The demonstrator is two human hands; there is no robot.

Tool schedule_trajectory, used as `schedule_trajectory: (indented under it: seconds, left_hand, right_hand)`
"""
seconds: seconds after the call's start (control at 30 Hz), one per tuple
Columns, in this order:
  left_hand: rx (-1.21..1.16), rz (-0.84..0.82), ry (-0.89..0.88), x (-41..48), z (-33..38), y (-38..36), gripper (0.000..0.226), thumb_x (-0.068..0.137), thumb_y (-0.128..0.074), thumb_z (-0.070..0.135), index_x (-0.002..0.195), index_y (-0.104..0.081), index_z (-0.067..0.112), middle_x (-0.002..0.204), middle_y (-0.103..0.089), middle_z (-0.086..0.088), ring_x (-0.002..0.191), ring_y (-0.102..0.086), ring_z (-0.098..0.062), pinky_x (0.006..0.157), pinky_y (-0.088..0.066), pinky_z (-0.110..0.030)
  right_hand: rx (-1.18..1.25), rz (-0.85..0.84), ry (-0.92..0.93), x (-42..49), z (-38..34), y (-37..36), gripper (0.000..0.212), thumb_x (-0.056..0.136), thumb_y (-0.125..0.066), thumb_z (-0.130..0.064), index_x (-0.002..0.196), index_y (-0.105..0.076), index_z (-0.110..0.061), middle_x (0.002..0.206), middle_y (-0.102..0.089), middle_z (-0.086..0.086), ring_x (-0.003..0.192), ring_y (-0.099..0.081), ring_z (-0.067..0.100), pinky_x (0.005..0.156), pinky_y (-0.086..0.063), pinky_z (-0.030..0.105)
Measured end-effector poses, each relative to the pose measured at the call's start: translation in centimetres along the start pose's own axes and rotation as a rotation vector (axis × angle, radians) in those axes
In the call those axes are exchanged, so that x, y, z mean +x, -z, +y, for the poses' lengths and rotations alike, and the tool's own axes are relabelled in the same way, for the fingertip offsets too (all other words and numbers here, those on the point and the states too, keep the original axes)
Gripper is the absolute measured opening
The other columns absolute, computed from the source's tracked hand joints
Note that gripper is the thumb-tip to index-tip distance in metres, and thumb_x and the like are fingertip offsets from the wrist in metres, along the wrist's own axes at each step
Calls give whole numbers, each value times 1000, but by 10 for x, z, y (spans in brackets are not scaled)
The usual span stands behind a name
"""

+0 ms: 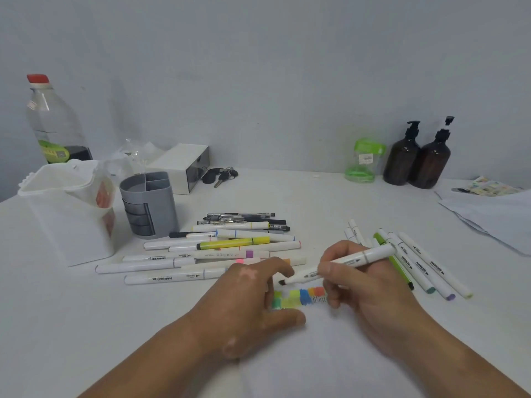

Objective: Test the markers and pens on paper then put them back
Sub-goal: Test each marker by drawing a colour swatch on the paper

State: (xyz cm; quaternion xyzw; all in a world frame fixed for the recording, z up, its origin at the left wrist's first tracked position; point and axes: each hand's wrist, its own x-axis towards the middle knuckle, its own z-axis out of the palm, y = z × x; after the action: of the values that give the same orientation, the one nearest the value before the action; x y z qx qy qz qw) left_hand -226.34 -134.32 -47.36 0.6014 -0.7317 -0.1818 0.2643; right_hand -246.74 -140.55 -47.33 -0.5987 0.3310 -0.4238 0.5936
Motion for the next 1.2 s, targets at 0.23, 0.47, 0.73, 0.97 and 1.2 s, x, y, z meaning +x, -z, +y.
schedule_trajectory:
  seconds: [0.23,0.47,0.73,0.97,1.2]
  left_hand:
    - [112,-69,86,0,1,0,70,56,-78,76,117,-66,42,73,-50,25,67,-49,20,48,-32,-6]
    - [140,-95,137,1,-6,7,67,59,-80,72,117,-68,41,78,-52,24,73,-52,8,57,-35,-11]
    - [137,-120,117,0,-5,9,63,61,-79,72,117,-67,44,79,-51,26,72,-50,9,58,-35,-13]
    - [156,-124,103,-1,-4,9,65,62,-79,71,119,-68,41,87,-57,23,75,-50,11,65,-41,-15]
    - [173,-140,129,0,-3,8,68,61,-79,72,121,-67,41,95,-59,19,80,-54,3,68,-45,-18]
  right_hand:
    - [43,27,-94,-2,0,5,15,71,-64,-19,79,-74,-11,60,-58,15,51,-53,23,44,-46,31]
    - [-267,19,-61,-9,0,-7,4,76,-79,-18,77,-75,-17,61,-65,9,51,-59,20,48,-48,24]
    - [-390,-36,-87,-13,1,-12,13,89,-77,-14,81,-75,-24,62,-69,7,49,-60,18,48,-50,26]
    - [-559,-38,-71,-13,5,-13,10,82,-74,-19,81,-73,-28,51,-61,-1,46,-54,13,46,-44,22]
    - [-610,-33,-61,-13,6,-13,12,84,-74,-22,85,-73,-33,56,-66,1,47,-57,10,46,-45,22]
